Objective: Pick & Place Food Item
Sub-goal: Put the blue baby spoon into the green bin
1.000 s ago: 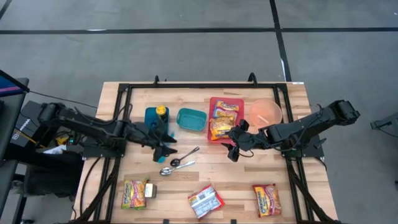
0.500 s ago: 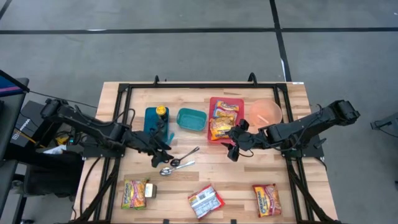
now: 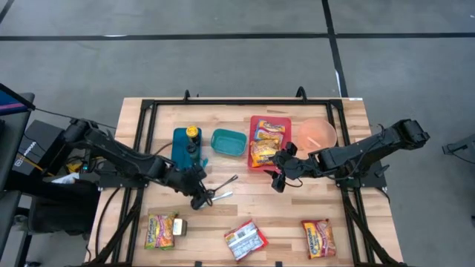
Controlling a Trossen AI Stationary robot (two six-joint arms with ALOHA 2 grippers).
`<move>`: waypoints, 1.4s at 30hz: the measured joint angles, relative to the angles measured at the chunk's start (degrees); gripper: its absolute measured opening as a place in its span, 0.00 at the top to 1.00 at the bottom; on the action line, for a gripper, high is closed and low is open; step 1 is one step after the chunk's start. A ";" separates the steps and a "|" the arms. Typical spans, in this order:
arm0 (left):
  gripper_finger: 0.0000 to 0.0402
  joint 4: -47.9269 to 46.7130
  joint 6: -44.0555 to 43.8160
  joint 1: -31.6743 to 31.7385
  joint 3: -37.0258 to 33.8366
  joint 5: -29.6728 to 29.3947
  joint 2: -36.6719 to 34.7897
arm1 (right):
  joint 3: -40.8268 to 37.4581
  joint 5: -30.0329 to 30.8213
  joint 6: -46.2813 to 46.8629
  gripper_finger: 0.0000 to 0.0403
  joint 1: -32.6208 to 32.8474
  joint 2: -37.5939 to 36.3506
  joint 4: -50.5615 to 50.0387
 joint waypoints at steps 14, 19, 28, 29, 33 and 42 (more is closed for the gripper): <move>0.55 -2.26 -7.41 0.28 0.02 -1.41 7.28 | 0.00 -0.12 0.44 0.39 0.00 0.00 -1.39; 0.57 -3.20 -7.47 0.28 0.02 -1.87 7.06 | 0.00 -0.11 0.42 0.39 0.04 0.00 -1.66; 0.60 -13.26 -5.82 -0.22 0.00 -1.94 6.80 | 0.00 -0.11 0.31 0.39 0.04 0.00 -1.70; 0.60 -13.40 -4.67 -0.48 0.00 -1.91 6.80 | 0.00 -0.11 0.15 0.39 0.04 0.00 -1.70; 0.60 -13.22 2.62 -2.03 0.01 -1.90 6.80 | 0.00 -0.09 -0.02 0.39 0.04 0.00 -1.68; 0.61 -13.25 20.17 -4.99 -0.13 -2.34 6.80 | 0.00 -0.08 -0.04 0.39 0.04 0.00 -1.84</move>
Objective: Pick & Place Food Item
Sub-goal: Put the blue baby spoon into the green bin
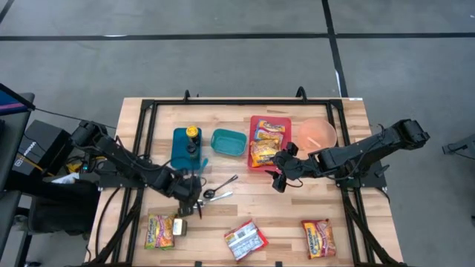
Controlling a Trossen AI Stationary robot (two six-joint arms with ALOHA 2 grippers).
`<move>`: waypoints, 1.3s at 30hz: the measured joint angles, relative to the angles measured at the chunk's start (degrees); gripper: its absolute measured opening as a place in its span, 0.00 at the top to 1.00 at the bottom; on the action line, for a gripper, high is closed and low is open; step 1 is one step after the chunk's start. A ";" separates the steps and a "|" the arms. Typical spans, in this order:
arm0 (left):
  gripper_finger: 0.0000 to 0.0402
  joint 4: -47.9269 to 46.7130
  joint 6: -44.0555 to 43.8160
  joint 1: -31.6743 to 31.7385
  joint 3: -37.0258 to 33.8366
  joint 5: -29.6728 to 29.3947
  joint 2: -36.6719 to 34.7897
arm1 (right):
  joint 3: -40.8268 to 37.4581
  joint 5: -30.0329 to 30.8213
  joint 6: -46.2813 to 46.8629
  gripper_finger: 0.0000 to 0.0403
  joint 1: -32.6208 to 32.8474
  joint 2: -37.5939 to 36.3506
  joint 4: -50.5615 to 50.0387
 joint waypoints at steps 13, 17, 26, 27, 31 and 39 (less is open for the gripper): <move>0.64 1.80 7.88 -1.84 -3.78 -1.17 0.02 | -0.52 0.12 -0.03 0.39 0.00 -0.02 -0.38; 0.67 3.91 7.82 -4.11 -3.78 -4.73 0.02 | -2.68 0.14 0.47 0.39 0.00 -0.02 1.11; 0.71 4.09 8.25 -7.86 -3.78 -9.25 0.20 | -4.66 0.32 1.96 0.39 0.11 -0.02 1.11; 0.72 4.14 8.63 -8.03 -3.78 -9.78 0.47 | -4.66 0.36 1.96 0.39 0.09 -0.02 1.11; 0.74 4.12 11.59 -8.37 -3.78 -10.68 1.79 | -4.66 0.36 1.96 0.39 0.00 -0.02 1.13; 0.76 4.39 14.04 -7.91 -3.40 -9.87 5.47 | -4.66 1.66 1.96 0.39 0.14 -0.02 1.12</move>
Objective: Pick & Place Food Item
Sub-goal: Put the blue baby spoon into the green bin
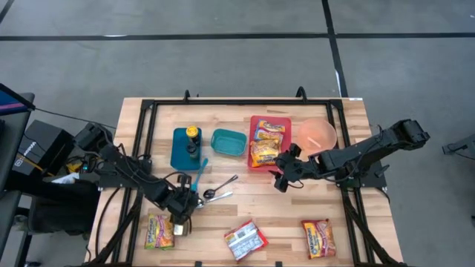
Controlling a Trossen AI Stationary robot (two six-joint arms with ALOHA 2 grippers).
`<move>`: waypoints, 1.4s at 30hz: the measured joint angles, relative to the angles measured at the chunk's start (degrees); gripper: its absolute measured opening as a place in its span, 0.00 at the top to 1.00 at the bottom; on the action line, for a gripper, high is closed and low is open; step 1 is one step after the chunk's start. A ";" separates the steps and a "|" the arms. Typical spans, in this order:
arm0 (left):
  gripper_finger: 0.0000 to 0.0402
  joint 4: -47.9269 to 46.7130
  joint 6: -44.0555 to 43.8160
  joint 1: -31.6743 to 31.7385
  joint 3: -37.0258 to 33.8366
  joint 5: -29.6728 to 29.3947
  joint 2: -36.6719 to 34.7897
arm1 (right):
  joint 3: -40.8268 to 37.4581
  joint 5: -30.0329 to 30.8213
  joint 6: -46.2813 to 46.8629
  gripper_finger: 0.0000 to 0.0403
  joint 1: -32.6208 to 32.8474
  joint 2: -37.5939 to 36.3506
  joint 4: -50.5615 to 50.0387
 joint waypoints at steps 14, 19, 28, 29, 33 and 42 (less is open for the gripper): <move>0.84 -2.63 0.61 1.81 -0.50 -3.88 -8.49 | 0.00 0.01 0.00 0.39 0.04 0.00 -0.05; 0.85 -4.87 4.16 1.79 -0.49 -2.37 -9.60 | 0.00 0.01 0.00 0.39 0.06 0.00 -0.05; 0.85 -1.89 6.30 1.75 -5.32 0.69 -9.45 | 0.00 0.01 0.00 0.39 0.06 0.00 -0.07; 0.85 -0.96 6.29 1.75 -5.87 1.19 -9.45 | 0.00 0.01 0.00 0.39 0.06 0.00 -0.09; 0.87 2.78 7.76 1.73 -7.35 1.39 -9.45 | 0.00 0.03 -0.01 0.39 0.06 0.00 -0.08; 0.91 3.24 9.33 1.73 -8.12 -0.50 -9.47 | 0.00 0.03 0.00 0.39 0.06 0.00 -0.09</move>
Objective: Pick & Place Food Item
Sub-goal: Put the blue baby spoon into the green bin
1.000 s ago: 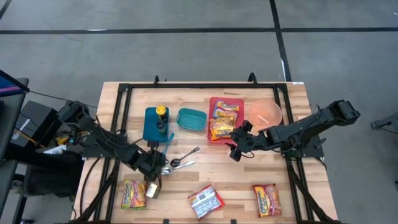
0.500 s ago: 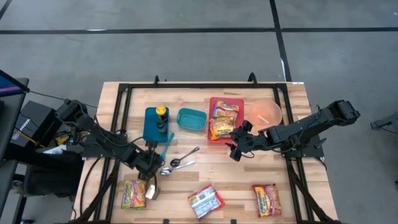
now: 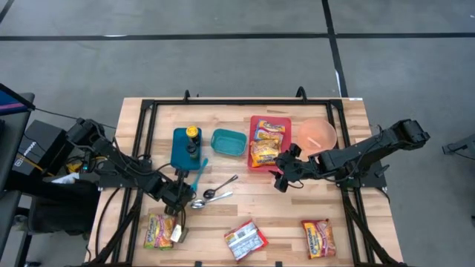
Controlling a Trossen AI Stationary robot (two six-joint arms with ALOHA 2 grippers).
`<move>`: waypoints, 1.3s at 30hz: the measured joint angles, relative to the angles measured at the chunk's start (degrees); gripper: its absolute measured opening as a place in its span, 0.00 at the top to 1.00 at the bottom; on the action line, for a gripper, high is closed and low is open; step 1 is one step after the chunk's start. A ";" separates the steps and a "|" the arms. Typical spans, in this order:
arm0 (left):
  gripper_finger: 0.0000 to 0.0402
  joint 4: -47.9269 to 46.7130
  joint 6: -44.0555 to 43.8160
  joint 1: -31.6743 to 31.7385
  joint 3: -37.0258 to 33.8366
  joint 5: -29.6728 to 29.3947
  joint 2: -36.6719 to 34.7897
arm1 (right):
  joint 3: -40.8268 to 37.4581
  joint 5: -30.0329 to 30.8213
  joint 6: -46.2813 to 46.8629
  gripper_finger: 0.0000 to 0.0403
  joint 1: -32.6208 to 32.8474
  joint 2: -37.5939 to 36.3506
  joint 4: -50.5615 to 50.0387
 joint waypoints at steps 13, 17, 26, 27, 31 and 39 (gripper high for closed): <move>0.88 2.52 2.66 1.27 0.02 0.54 0.00 | 0.00 0.00 0.00 0.39 0.02 0.00 0.04; 0.85 2.72 2.84 3.44 0.02 3.10 0.00 | 0.00 0.00 0.00 0.39 0.02 0.00 0.07; 0.82 3.90 2.74 6.12 0.02 3.42 -0.02 | 0.00 0.00 0.01 0.39 0.02 0.00 0.09; 0.82 3.99 2.74 6.12 0.02 3.44 -0.02 | 0.00 0.00 0.00 0.39 0.02 0.00 0.09; 0.83 4.04 2.71 6.01 0.02 3.56 -0.04 | 0.00 0.00 0.00 0.39 0.02 0.00 0.11; 0.79 3.90 -0.50 6.01 0.02 4.21 -0.04 | 0.00 0.00 0.02 0.39 0.02 0.00 0.11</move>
